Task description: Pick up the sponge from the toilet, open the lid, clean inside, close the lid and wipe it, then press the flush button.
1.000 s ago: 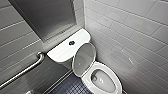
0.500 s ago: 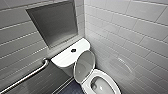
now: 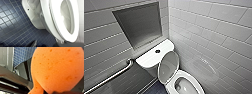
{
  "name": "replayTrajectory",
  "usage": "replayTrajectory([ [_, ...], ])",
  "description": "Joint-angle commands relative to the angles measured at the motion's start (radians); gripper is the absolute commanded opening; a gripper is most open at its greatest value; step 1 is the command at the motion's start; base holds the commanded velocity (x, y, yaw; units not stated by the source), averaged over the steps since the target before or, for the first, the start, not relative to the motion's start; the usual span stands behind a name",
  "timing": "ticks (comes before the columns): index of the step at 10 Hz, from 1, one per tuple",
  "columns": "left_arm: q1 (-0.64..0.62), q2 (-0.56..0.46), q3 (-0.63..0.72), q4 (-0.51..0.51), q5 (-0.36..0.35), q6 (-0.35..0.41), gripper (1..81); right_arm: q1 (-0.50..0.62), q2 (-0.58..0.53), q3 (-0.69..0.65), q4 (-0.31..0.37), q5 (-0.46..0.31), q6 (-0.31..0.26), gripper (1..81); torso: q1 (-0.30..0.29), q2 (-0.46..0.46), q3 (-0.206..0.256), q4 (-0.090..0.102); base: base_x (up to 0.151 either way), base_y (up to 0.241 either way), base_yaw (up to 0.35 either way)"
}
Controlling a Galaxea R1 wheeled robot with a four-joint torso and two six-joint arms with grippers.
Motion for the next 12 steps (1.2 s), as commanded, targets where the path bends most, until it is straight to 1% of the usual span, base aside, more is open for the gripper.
replayTrajectory([
  [1,-0.127,-0.044,0.018,-0.118,0.038,0.004,81.1,-0.009,-0.005,0.002,-0.021,-0.051,-0.001,1.0,0.000,0.000,0.000,0.000,0.000,0.000,0.000],
  [4,-0.196,-0.079,0.018,-0.195,0.036,0.004,81.1,-0.014,-0.007,-0.001,-0.021,-0.043,-0.001,1.0,0.000,0.000,0.000,0.000,0.000,0.000,0.000],
  [6,-0.219,-0.110,0.017,-0.239,0.035,0.003,81.1,-0.014,-0.004,-0.002,-0.021,-0.043,-0.001,1.0,0.000,0.000,0.000,0.000,0.000,0.000,0.000],
  [8,-0.237,-0.134,0.018,-0.293,0.013,0.003,81.1,-0.014,-0.004,-0.001,-0.021,-0.043,-0.001,1.0,0.000,0.000,0.000,0.000,0.000,0.000,0.000],
  [12,-0.303,-0.133,0.021,-0.353,0.013,0.003,81.1,-0.020,-0.001,0.004,-0.023,-0.037,-0.002,1.0,0.000,0.000,0.000,0.000,0.000,0.000,0.000],
])
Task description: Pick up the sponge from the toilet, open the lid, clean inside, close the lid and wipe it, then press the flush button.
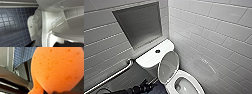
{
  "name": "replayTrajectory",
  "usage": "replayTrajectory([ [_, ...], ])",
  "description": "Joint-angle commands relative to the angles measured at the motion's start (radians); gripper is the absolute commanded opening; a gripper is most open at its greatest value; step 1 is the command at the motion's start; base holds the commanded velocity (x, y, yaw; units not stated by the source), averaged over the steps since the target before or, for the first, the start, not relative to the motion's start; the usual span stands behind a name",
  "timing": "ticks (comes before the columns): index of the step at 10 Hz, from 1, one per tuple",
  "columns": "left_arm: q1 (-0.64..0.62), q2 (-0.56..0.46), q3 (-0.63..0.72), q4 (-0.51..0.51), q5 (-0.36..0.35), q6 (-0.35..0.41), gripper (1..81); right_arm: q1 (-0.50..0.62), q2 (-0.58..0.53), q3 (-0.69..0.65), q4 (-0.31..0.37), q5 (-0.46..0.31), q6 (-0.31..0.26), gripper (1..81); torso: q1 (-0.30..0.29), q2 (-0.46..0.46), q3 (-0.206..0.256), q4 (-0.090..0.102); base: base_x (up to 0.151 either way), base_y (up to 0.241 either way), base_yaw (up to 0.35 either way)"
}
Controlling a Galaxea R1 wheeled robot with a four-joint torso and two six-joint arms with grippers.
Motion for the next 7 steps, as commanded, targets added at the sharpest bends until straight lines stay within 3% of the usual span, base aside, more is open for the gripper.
replayTrajectory([
  [1,-0.141,-0.022,0.018,-0.036,0.058,0.002,81.1,-0.019,-0.014,0.020,-0.023,-0.054,-0.003,1.0,0.000,0.000,0.000,0.000,0.000,0.000,0.000],
  [7,-0.212,0.069,0.006,-0.031,0.061,-0.020,81.1,-0.025,-0.015,0.015,-0.021,-0.033,-0.001,1.0,0.000,0.000,0.000,0.000,0.000,0.000,0.000],
])
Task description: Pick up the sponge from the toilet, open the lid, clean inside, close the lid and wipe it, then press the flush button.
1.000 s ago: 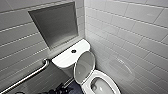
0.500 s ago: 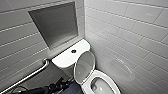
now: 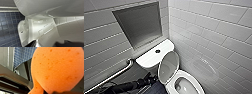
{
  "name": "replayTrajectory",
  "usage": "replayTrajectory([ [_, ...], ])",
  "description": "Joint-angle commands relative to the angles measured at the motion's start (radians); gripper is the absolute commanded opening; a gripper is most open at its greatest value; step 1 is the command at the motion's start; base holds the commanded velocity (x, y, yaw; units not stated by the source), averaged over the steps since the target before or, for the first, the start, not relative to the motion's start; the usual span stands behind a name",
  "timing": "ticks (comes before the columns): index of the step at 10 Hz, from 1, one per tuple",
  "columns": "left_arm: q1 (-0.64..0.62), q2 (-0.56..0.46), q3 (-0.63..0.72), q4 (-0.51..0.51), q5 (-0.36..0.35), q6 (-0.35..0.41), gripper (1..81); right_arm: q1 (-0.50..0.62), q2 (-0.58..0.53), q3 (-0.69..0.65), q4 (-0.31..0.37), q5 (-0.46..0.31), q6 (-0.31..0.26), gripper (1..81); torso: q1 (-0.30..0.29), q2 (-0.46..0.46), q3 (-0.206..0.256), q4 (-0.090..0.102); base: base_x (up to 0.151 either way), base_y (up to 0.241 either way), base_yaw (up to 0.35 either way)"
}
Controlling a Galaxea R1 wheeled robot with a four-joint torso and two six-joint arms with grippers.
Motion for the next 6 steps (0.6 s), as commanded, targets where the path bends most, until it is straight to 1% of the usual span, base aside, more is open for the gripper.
replayTrajectory([
  [1,-0.109,0.015,0.030,-0.001,0.096,0.012,81.1,-0.011,-0.016,0.010,-0.020,-0.057,0.005,1.0,0.000,0.000,0.000,0.000,0.000,0.000,0.000],
  [2,-0.089,0.016,0.059,0.005,0.119,0.022,81.1,-0.009,-0.014,-0.003,-0.019,-0.057,0.007,1.0,0.000,0.000,0.000,0.000,0.000,0.000,0.000],
  [3,-0.069,0.027,0.079,0.068,0.139,0.042,81.1,-0.009,-0.011,-0.013,-0.020,-0.057,0.007,1.0,0.000,0.000,0.000,0.000,0.000,0.000,0.000],
  [4,-0.045,0.042,0.085,0.138,0.145,0.042,81.1,-0.005,-0.008,-0.022,-0.019,-0.070,0.010,1.0,0.000,0.000,0.000,0.000,0.000,0.000,0.000],
  [6,0.006,0.059,0.087,0.183,0.145,0.044,81.1,-0.012,0.011,-0.073,-0.020,-0.086,0.011,1.0,0.000,0.000,0.000,0.000,0.000,0.000,0.000],
])
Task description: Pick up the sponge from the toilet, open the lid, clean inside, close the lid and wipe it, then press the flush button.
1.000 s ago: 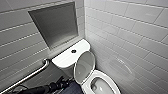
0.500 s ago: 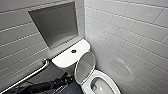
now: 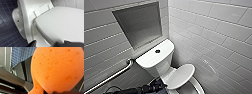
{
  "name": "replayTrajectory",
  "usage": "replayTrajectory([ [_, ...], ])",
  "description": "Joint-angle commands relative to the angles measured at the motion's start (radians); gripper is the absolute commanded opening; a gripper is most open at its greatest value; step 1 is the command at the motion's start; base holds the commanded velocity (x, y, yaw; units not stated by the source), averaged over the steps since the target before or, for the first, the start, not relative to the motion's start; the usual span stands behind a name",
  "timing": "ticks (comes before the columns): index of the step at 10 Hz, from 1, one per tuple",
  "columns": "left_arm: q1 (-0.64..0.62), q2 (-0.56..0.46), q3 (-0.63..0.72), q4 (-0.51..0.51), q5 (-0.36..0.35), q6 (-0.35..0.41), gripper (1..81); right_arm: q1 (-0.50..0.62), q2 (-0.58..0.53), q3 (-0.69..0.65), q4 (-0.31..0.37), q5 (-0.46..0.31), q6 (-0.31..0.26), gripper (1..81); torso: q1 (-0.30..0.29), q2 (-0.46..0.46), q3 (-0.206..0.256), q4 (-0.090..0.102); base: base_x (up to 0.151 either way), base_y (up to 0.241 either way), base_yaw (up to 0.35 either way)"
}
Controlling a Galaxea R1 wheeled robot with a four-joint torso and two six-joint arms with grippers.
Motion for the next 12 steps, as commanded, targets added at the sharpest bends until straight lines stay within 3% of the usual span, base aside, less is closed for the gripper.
replayTrajectory([
  [1,-0.059,0.008,0.040,0.083,0.086,0.015,81.1,-0.004,0.001,-0.035,-0.006,-0.138,0.005,1.0,0.000,0.000,0.000,0.000,0.000,0.000,0.000],
  [2,-0.034,0.005,0.040,0.121,0.122,0.017,81.1,-0.001,0.024,-0.080,0.032,-0.196,0.005,1.0,0.000,0.000,0.000,0.000,0.000,0.000,0.000],
  [3,-0.004,-0.004,0.043,0.162,0.151,0.020,81.1,-0.007,0.056,-0.138,0.105,-0.198,-0.012,1.0,0.000,0.000,0.000,0.000,0.000,0.000,0.000],
  [6,0.146,-0.033,0.046,0.331,0.230,0.021,81.1,-0.030,0.076,-0.167,0.136,-0.187,-0.052,1.0,0.000,0.000,0.000,0.000,0.000,0.000,0.000],
  [7,0.214,-0.047,0.048,0.398,0.241,0.021,81.1,-0.041,0.085,-0.168,0.177,-0.175,-0.098,1.0,0.000,0.000,0.000,0.000,0.000,0.000,0.000],
  [8,0.280,-0.064,0.049,0.442,0.239,0.023,81.1,-0.043,0.093,-0.181,0.262,-0.158,-0.158,1.0,0.000,0.000,0.000,0.000,0.000,0.000,0.000],
  [10,0.381,-0.084,0.054,0.514,0.242,0.023,81.1,-0.030,0.069,-0.140,0.264,-0.158,-0.173,1.0,0.000,0.000,0.000,0.000,0.000,0.000,0.000],
  [12,0.478,-0.101,0.072,0.604,0.236,0.023,81.1,-0.050,-0.014,0.008,0.201,-0.132,-0.179,1.0,0.000,0.000,0.000,0.000,0.000,0.000,0.000],
])
